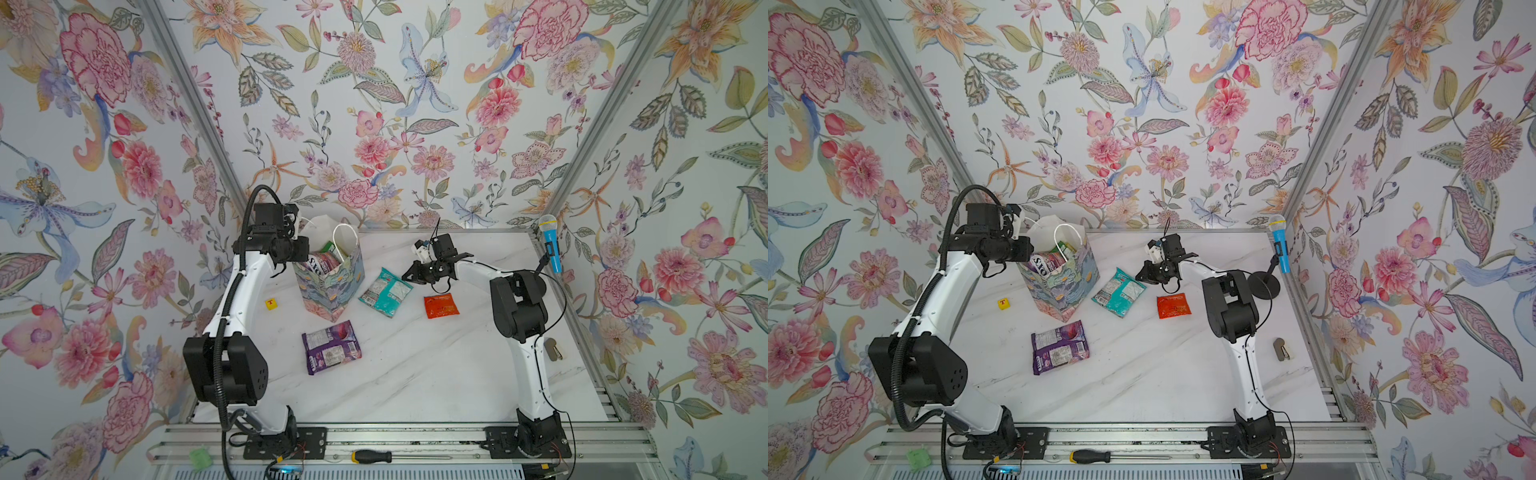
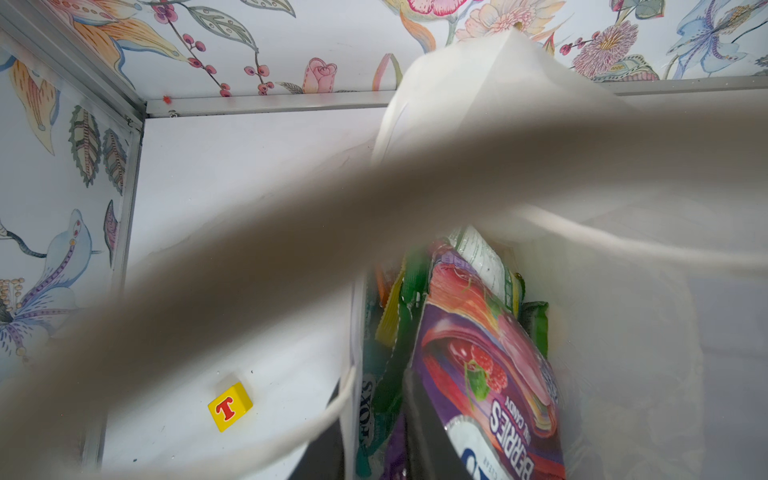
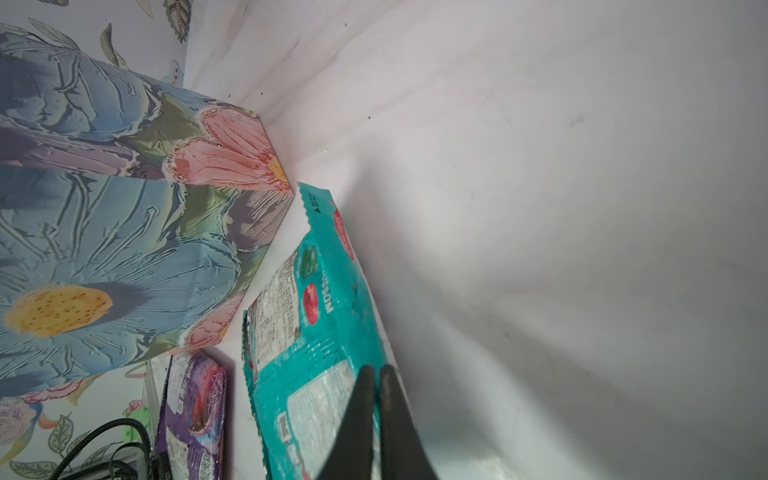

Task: Place the snacks into the paper bag
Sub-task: 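Close the right gripper on the teal packet's edge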

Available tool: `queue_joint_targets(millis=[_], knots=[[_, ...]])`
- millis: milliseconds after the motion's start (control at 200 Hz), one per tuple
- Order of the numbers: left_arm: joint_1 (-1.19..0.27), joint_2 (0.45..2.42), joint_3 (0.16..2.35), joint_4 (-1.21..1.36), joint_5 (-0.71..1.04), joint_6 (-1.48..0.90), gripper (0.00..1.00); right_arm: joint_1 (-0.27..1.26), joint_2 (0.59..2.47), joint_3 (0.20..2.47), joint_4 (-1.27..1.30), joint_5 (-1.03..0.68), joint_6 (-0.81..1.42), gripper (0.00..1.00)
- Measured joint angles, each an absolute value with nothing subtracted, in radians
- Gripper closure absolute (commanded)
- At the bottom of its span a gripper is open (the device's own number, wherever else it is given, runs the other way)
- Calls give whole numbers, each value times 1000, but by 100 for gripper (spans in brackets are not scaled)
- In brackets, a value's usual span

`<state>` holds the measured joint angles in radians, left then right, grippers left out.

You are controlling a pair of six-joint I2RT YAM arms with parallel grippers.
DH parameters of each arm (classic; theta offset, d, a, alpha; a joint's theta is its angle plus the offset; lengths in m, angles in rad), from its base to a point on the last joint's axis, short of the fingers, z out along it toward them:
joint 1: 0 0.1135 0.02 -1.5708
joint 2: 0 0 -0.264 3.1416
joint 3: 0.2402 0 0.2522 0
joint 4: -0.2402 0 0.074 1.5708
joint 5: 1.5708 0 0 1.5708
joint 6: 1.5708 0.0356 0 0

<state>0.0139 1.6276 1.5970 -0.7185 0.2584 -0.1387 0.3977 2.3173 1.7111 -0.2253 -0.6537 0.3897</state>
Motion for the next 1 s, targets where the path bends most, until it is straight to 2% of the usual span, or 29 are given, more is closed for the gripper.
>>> queue_joint_targets(millis=[185, 285, 315, 400, 726, 1001], knots=[[14, 1627, 1594, -716, 259, -139, 78, 398, 2284, 1649, -213, -642, 393, 100], [14, 1627, 1594, -715, 259, -139, 78, 399, 2254, 1625, -213, -627, 399, 68], [14, 1627, 1594, -715, 259, -139, 78, 400, 2243, 1617, -213, -619, 403, 63], [14, 1627, 1594, -715, 260, -139, 78, 405, 2210, 1599, -212, -595, 397, 57], [14, 1627, 1594, -715, 263, -139, 78, 458, 2194, 1627, -241, -503, 387, 56], [14, 1627, 1594, -715, 265, -139, 78, 492, 2248, 1680, -254, -429, 369, 64]])
